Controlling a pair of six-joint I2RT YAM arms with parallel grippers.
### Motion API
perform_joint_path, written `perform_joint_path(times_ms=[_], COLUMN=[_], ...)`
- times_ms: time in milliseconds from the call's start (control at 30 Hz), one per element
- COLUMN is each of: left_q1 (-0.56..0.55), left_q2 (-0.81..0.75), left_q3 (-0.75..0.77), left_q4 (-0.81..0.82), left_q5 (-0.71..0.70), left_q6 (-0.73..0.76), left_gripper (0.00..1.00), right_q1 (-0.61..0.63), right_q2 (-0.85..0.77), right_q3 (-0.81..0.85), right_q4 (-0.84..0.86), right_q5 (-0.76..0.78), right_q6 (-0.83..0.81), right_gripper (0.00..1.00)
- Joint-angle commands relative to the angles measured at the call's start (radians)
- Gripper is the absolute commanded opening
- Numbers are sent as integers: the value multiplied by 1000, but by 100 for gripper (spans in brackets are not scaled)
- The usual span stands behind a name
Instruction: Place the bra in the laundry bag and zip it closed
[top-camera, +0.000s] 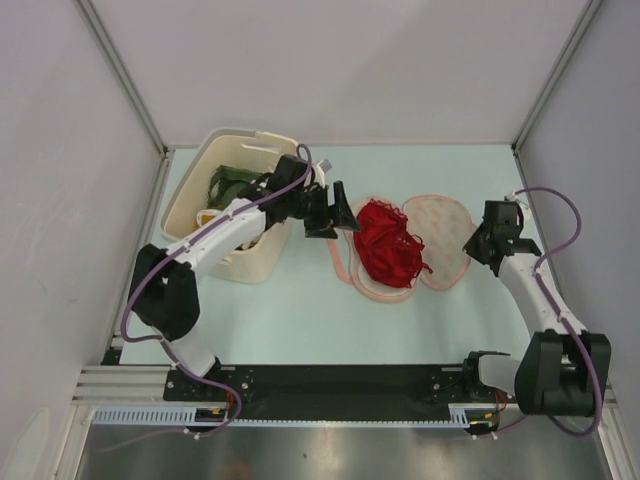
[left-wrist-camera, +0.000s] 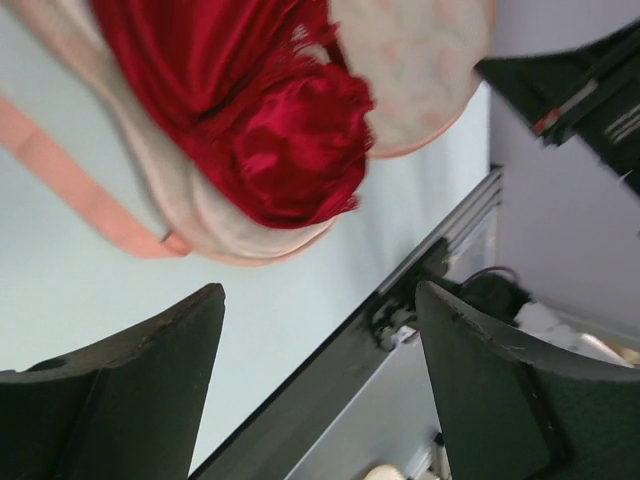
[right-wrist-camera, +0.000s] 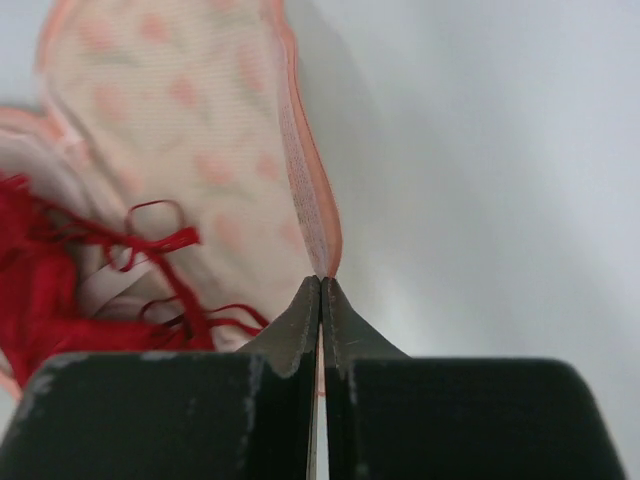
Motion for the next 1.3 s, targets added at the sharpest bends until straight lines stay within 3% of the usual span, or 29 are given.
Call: perform_joint_path(times_ms=[0, 133, 433, 633, 1000, 1067, 1133, 1267], left_q1=[-40, -74, -134, -146, -163, -163, -160, -146], left_q2=[34, 111, 280, 346, 430, 444, 450, 403], left_q3=[109, 179, 332, 338, 332, 332, 332, 303], left_q4=[93, 161, 147, 224, 348, 351, 351, 290], left_q5=[-6, -3, 19, 2, 43, 49, 55, 24], left_q6=[-180, -347, -478, -492, -523, -512, -506, -388], left_gripper=[83, 83, 83, 89, 89, 86, 75, 42], right_q1=[115, 215, 410, 440, 456, 457, 460, 468], right_q2=[-85, -144, -292, -309, -311, -303, -294, -266], right_q3=[34, 18, -81, -130, -152, -157, -154, -146], right_q4=[-48, -8, 128, 159, 181, 193, 201, 224], right_q5=[93, 84, -17, -109, -262, -311, -354, -422], right_q6=[-32, -95, -169, -156, -81, -83, -80, -77], right_gripper=[0, 0, 0, 0, 0, 0, 0, 0])
